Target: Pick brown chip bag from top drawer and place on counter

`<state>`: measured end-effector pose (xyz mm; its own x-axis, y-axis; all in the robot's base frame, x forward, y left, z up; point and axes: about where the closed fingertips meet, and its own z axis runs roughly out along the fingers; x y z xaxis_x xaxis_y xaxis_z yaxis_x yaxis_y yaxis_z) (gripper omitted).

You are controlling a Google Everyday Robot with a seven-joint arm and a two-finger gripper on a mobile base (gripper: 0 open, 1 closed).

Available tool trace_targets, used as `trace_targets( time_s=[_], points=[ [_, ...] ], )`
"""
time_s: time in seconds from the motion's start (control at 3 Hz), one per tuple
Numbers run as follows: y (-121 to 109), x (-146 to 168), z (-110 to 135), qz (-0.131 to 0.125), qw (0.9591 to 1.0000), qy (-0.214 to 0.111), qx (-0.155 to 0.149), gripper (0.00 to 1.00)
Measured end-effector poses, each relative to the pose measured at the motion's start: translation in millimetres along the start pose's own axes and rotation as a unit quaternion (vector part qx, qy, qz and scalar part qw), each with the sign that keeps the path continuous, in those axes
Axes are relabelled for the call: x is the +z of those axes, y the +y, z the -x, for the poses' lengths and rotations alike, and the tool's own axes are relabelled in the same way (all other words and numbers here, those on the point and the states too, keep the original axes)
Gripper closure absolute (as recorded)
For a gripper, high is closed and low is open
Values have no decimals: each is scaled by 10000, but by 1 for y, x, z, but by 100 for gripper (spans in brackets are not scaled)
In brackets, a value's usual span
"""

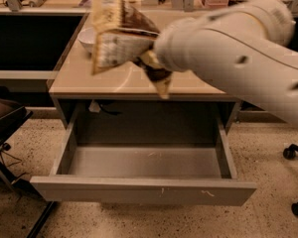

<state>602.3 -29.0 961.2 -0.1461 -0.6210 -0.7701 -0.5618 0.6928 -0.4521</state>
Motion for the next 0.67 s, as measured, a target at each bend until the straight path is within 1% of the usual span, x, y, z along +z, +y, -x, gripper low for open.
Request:
trace_targets(
  time_s=[0.33,0.67],
  points=[
    [8,11,23,18,9999,-88,-67,100],
    [-20,28,-2,-197,9993,302,97,100]
  ],
)
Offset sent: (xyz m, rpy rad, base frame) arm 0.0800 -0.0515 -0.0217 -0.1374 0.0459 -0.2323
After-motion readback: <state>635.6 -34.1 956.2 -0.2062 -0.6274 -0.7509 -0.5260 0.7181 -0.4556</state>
